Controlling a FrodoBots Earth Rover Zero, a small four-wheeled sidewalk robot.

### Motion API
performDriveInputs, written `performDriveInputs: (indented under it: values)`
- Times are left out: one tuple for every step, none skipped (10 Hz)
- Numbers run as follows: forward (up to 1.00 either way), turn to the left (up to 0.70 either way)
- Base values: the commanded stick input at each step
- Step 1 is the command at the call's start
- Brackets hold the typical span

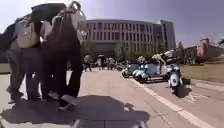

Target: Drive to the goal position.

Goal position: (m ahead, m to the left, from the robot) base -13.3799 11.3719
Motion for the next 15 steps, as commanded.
performDriveInputs:
  values:
    - [0.7, -0.03]
    - [0.7, 0.0]
    - [0.7, 0.0]
    - [0.7, 0.0]
    - [0.7, 0.0]
    - [0.7, 0.0]
    - [0.7, 0.0]
    - [0.7, 0.0]
    - [0.7, 0.0]
    - [0.7, 0.0]
    - [0.7, 0.0]
    - [0.7, 0.0]
    - [0.7, 0.0]
    - [0.7, 0.0]
    - [0.7, 0.0]
